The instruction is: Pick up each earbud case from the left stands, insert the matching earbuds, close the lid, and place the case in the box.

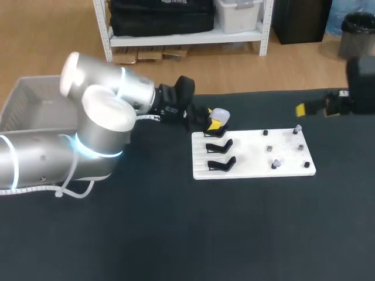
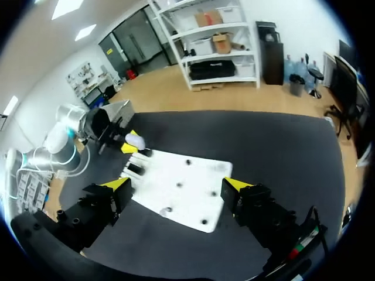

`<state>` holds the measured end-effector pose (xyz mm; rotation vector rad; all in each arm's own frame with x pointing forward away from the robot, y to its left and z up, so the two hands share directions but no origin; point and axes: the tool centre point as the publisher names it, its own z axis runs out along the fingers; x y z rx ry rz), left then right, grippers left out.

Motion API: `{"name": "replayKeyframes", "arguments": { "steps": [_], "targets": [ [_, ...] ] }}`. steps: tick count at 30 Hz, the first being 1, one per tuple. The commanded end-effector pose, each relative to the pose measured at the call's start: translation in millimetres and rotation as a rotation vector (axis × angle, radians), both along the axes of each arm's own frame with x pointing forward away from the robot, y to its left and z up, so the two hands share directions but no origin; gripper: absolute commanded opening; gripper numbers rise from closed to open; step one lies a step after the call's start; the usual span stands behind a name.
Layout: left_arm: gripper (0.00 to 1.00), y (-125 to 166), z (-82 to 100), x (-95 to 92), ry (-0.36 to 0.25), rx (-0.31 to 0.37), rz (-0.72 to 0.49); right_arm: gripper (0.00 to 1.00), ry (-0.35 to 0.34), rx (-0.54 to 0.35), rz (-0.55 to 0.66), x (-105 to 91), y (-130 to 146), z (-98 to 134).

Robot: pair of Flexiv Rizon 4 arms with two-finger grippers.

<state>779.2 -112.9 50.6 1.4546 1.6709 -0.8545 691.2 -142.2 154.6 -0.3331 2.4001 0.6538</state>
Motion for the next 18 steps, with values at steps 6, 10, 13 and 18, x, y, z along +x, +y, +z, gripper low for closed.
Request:
{"name": "replayKeyframes", "arguments": {
  "steps": [6, 10, 13, 18],
  "targets": [
    [0.0, -7.1, 25.8, -14.9, -0.047, 0.03, 0.064, 1.0, 0.045, -0.022, 0.056, 4.6, 56.2, -6.1],
    [0.0, -12.9, 36.8, -17.5, -0.067, 0.024, 0.063, 1.0, 0.083, -0.037, 0.103, 0.9, 76.0, -17.4],
    [0.0, -16.4, 44.2, -23.4, -0.082, 0.015, 0.054, 1.0, 0.112, -0.045, 0.126, 0.7, 87.9, -26.1],
    [0.0, -19.1, 48.2, -33.1, -0.092, 0.0, 0.043, 1.0, 0.128, -0.053, 0.155, 4.1, 102.6, -31.2]
  ]
}}
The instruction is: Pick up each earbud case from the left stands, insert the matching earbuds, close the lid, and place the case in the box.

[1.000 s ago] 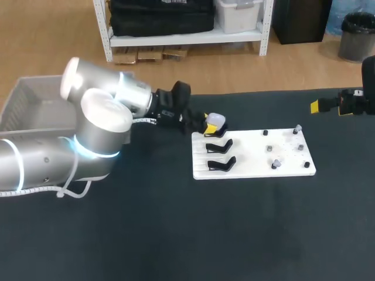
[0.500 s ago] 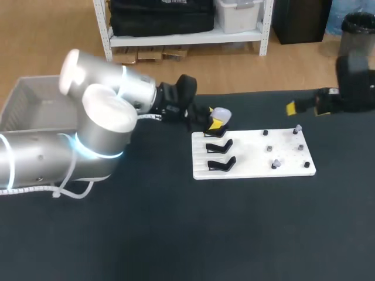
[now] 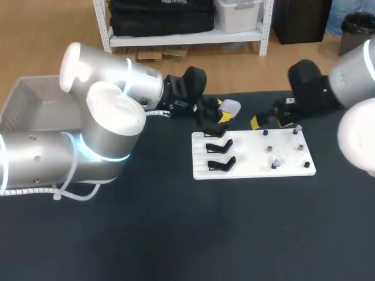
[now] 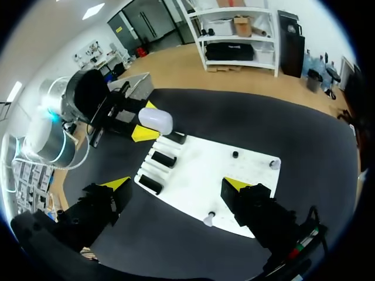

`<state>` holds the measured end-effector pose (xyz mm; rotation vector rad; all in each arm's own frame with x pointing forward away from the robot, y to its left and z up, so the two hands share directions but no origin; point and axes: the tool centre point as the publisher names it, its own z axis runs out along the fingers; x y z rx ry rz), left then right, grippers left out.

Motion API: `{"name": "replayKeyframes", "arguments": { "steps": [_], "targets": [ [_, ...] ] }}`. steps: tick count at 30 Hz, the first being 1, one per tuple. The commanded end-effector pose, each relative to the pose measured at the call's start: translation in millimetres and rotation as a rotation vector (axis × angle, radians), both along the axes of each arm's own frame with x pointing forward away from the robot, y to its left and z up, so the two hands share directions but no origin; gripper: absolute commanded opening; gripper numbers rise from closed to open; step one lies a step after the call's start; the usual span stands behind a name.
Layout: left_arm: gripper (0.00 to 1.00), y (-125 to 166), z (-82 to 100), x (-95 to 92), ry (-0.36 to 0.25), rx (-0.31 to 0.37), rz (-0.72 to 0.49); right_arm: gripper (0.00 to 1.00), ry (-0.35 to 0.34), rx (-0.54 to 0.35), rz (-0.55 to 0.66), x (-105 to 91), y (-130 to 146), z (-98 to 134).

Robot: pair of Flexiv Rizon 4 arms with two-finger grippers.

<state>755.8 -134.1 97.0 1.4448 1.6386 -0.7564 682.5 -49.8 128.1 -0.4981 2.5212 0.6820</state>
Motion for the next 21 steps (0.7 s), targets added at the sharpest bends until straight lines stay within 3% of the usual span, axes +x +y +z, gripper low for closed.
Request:
{"name": "replayKeyframes", "arguments": {
  "steps": [1, 14, 21],
  "targets": [
    [0.0, 1.3, 2.2, -11.5, -0.01, -0.014, 0.002, 1.0, 0.025, 0.0, 0.024, 13.9, 11.9, -5.6],
    [0.0, -1.2, 4.7, -34.0, 0.003, -0.053, -0.061, 1.0, 0.051, -0.019, 0.009, 26.6, 15.6, -8.5],
    [0.0, -1.7, 3.3, -35.1, 0.005, -0.055, -0.066, 1.0, 0.045, -0.013, 0.006, 28.5, 19.2, -5.4]
  ]
}}
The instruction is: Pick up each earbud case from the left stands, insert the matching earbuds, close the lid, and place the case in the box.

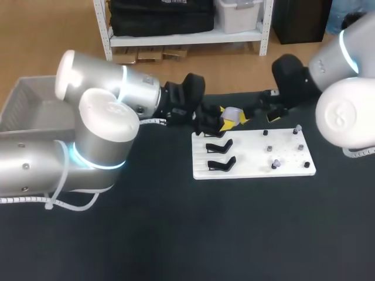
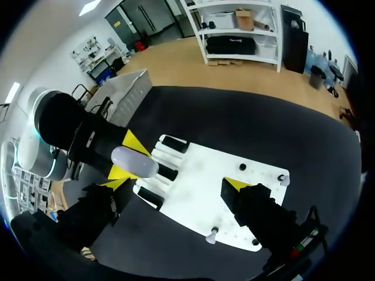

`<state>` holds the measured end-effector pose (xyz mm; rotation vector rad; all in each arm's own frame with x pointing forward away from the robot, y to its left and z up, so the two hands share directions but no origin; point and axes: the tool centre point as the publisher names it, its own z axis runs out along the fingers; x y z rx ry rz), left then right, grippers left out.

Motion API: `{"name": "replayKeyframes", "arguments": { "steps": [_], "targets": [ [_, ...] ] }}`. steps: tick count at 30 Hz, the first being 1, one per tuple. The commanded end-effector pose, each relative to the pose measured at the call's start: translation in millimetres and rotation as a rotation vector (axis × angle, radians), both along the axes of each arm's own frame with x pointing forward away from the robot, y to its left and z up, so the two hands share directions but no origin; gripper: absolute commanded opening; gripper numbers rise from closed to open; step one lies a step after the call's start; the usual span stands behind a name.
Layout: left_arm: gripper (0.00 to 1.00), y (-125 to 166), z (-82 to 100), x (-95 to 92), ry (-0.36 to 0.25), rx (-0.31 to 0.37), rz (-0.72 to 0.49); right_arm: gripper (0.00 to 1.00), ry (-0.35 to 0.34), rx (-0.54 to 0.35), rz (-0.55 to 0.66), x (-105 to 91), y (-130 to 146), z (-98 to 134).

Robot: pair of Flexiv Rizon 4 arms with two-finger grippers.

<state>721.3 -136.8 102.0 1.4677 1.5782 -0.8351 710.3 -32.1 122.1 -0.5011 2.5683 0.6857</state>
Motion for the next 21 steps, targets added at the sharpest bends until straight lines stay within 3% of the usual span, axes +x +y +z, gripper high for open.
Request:
{"name": "replayKeyframes", "arguments": {
  "steps": [1, 21],
  "targets": [
    [0.0, 0.8, -1.6, -0.9, -0.006, -0.007, -0.003, 1.0, 0.0, 0.002, -0.001, 0.9, 1.7, 1.0],
    [0.0, 2.4, -0.8, -11.9, -0.002, -0.033, -0.046, 1.0, -0.014, -0.01, -0.026, 6.4, -1.6, 7.8]
  ]
}}
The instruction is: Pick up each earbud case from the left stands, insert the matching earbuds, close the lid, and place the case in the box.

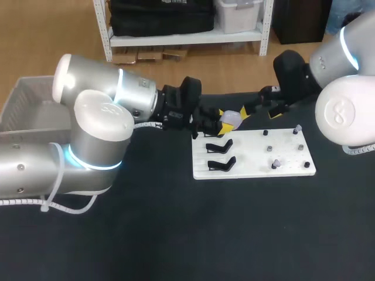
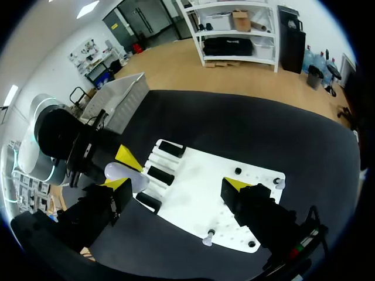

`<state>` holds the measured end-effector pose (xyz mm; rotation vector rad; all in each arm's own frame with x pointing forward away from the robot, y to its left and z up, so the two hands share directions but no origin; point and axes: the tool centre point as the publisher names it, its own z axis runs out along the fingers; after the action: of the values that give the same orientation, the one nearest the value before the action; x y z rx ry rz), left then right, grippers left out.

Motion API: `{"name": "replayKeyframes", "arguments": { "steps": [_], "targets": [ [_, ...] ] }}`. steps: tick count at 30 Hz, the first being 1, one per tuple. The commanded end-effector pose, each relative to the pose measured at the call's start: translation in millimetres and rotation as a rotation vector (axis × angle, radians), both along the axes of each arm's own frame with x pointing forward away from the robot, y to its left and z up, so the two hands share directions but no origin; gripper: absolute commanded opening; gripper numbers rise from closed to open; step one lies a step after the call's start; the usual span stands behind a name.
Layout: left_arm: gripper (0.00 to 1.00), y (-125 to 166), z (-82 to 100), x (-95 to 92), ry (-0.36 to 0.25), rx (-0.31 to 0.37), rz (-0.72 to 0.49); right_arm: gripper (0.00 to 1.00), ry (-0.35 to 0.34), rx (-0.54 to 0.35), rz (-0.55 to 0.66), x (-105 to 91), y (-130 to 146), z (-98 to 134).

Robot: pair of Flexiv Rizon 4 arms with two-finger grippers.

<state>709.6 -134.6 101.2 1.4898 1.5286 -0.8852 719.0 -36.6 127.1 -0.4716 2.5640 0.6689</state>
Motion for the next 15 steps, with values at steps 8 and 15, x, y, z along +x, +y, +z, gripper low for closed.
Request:
{"name": "replayKeyframes", "arguments": {
  "steps": [8, 15],
  "targets": [
    [0.0, 7.6, 2.7, 14.9, -0.034, 0.015, 0.069, 1.0, 0.007, 0.005, 0.023, -16.3, 9.6, 1.2],
    [0.0, 6.8, 10.6, 12.6, -0.053, 0.008, 0.056, 1.0, 0.021, 0.013, 0.027, -13.7, 17.4, -5.8]
  ]
}}
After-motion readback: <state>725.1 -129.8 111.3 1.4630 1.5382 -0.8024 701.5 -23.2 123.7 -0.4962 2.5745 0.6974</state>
